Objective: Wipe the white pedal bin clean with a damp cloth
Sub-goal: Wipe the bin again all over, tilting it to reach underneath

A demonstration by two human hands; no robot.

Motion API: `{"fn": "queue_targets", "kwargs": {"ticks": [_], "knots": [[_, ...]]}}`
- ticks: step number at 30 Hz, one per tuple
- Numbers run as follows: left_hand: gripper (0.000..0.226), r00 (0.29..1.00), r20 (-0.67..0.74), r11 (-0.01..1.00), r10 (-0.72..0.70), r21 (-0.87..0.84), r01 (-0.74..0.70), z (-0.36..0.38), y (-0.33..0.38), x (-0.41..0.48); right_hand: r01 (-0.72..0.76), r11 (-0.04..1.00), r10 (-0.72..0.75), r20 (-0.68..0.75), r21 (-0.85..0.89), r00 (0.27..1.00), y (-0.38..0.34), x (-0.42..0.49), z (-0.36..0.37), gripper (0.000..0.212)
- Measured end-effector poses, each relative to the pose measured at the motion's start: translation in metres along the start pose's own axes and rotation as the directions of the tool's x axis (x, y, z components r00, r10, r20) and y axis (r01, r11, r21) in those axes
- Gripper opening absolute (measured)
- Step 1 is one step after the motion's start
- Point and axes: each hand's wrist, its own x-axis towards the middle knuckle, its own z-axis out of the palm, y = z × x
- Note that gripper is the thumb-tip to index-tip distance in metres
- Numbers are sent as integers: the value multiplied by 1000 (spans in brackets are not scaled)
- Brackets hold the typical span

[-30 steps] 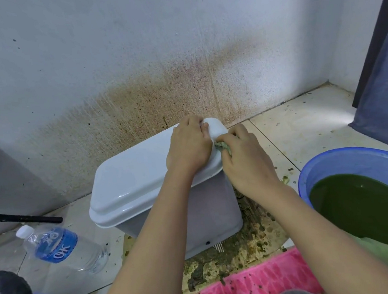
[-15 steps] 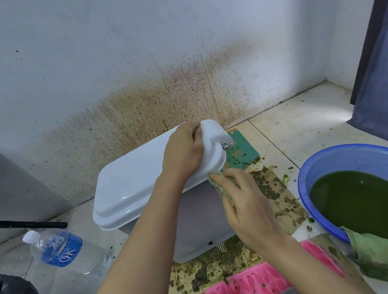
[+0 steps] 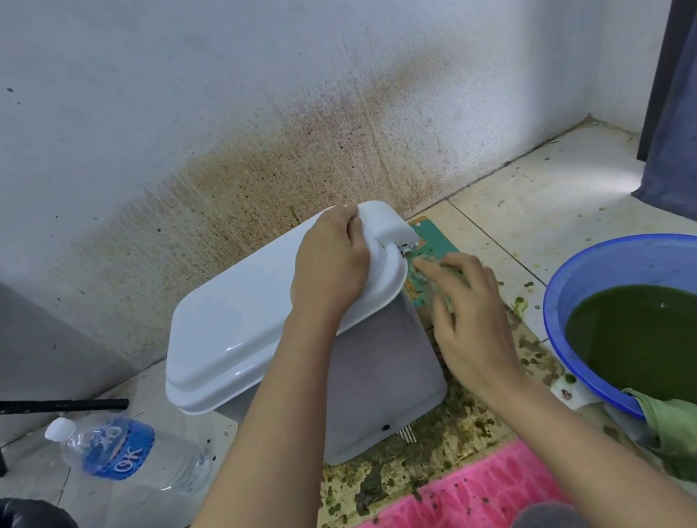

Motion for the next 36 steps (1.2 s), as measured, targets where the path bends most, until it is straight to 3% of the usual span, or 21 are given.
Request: {"fn": "queue_targets", "kwargs": {"ticks": [3,10,14,16,20,24,31,36], "knots": [[32,1000,-7,1000,-6,-12,6,0,0,-1,2,984,7,-47,178,999,-11,16,3,33],[32,1000,-1,1000,-15,-6,15,1,2,0,-101,992,96,67,74,993,-13,30,12,33],[33,1000,-7,1000,-16,-2,16,1,1,0,-218,966,183,229,141,956,-6,41,-1,34],[34,1000,-5,1000,-19,0,19,2,1,0,-273,949,232,234,159,944,-3,50,-9,30],[34,1000,-18,1000,-20,-4,20,2,2,0,-170,949,168,29,265,985,-15,47,-5,27],[33,1000,-12,1000,-27,-4,27,3,2,0,-62,985,55,45,164,997,-19,31,13,31],[32,1000,-17,1000,-20,9,20,3,2,0,-95,994,85,174,50,981,-9,38,3,35],[28,999,-28,1000,-28,-5,28,4,3,-1,-170,974,136,209,153,968,-13,44,0,30]]}}
